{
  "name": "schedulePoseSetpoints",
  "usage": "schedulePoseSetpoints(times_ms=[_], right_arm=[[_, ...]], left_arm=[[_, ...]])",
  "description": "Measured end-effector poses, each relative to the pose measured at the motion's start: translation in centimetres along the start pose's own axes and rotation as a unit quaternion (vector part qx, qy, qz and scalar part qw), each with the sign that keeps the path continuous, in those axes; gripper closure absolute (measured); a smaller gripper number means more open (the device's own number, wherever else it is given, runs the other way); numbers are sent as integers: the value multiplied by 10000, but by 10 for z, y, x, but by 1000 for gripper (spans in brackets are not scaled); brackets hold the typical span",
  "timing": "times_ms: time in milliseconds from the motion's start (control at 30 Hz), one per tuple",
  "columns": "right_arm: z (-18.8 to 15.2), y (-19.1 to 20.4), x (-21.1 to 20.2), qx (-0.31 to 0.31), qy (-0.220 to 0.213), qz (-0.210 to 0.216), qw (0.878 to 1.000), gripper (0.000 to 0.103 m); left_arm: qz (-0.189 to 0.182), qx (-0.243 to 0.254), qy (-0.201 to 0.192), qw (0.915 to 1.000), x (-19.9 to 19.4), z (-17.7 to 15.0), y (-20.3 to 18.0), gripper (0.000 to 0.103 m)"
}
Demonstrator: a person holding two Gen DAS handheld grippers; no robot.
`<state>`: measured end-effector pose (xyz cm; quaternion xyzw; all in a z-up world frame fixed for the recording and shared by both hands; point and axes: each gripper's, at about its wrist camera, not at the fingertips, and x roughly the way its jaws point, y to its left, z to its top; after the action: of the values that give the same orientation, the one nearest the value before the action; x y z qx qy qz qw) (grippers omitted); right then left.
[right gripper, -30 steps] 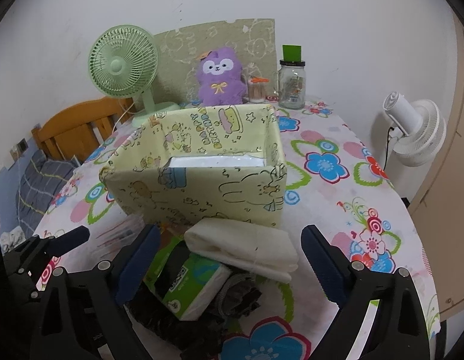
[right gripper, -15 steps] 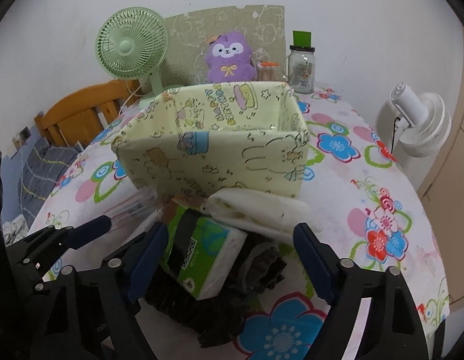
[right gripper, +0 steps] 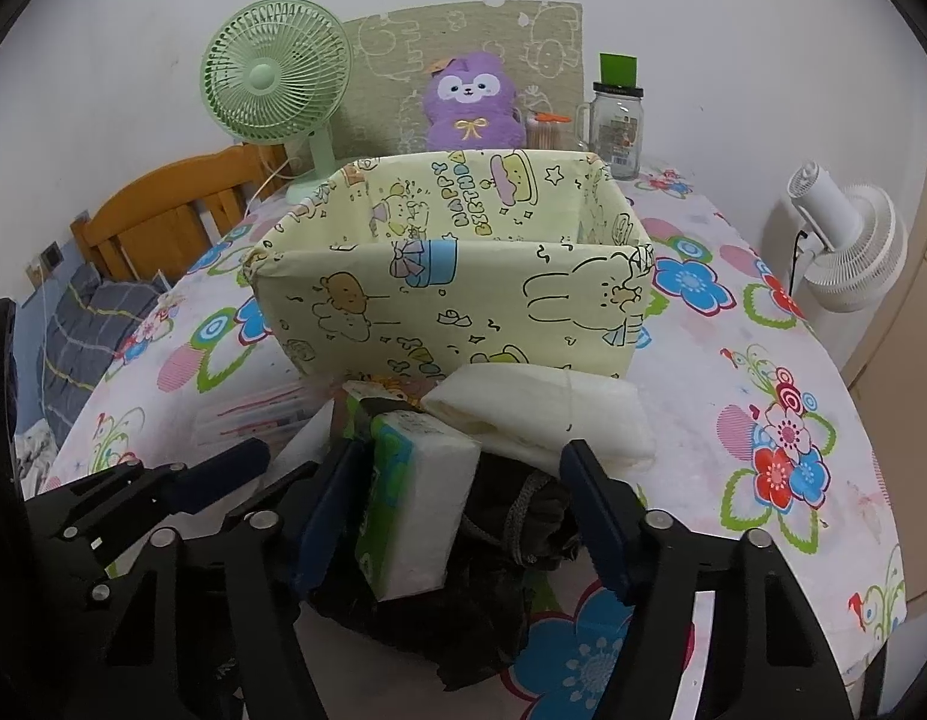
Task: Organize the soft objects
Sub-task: 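Grasp the white rolled item with the left tool while the right tool grasps the green tissue pack, then lift both held items and carry them over the yellow fabric box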
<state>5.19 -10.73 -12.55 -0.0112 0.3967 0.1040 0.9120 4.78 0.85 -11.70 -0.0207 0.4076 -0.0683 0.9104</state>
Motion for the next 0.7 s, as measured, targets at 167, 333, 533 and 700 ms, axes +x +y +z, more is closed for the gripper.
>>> schedulePoseSetpoints(times_ms=[167, 333, 533, 700], right_arm=[[-2, 1, -3, 43, 13, 16, 10000, 53], [-6, 4, -1, 139, 154, 299, 9993, 62], [-5, 9, -9, 59, 43, 340, 9994, 73], [-3, 12, -15, -24, -67, 313, 9995, 77]], left_arm=[[-95, 3, -20, 10000, -1, -2, -3, 79], [-167, 39, -9, 9999, -3, -5, -4, 95], [-165, 7, -88, 9998, -8, -5, -3, 100], [-100, 47, -158, 9998, -11, -3, -6, 100]])
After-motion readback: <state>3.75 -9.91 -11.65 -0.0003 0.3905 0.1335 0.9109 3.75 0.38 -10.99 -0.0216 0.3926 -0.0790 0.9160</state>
